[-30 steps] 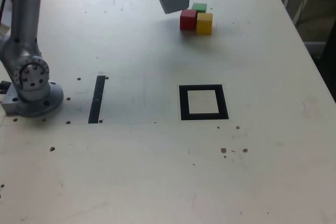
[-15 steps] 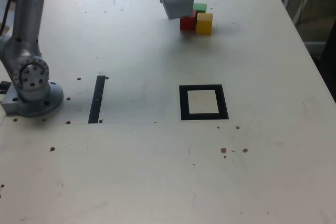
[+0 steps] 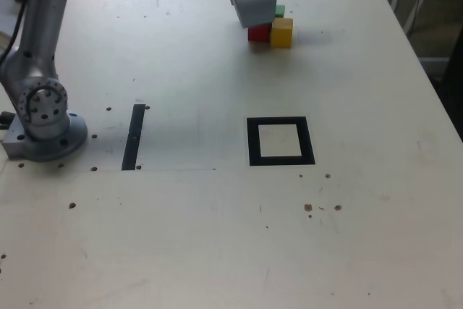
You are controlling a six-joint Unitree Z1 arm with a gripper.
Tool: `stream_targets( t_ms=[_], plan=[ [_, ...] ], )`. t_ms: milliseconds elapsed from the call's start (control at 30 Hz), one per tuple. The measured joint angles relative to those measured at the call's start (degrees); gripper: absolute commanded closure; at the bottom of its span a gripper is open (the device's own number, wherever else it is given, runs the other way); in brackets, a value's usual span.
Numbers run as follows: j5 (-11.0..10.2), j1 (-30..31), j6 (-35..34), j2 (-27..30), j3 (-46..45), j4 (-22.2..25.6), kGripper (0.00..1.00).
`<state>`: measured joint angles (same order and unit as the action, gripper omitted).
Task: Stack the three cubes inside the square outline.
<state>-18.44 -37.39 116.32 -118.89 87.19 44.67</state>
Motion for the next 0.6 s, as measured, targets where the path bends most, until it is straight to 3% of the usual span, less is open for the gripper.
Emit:
stream_targets(
  t_ms=[600],
  plan=[
    [0.08, -0.58, 3.37, -0.53, 0.0, 1.07, 0.12]
  ],
)
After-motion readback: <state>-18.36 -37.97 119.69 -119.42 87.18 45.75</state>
